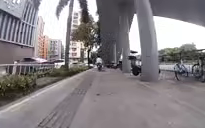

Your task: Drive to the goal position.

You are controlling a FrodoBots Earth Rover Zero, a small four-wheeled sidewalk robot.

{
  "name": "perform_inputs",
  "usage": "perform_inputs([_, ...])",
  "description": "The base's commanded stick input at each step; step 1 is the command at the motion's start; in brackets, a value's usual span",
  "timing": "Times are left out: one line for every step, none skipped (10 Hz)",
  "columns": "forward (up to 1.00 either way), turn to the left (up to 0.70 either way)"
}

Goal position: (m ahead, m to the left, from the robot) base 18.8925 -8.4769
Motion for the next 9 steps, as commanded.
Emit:
perform_inputs([0.45, 0.0])
perform_inputs([0.45, 0.0])
perform_inputs([0.45, 0.0])
perform_inputs([0.45, 0.0])
perform_inputs([0.45, 0.0])
perform_inputs([0.45, 0.0])
perform_inputs([0.45, 0.0])
perform_inputs([0.45, 0.0])
perform_inputs([0.45, 0.0])
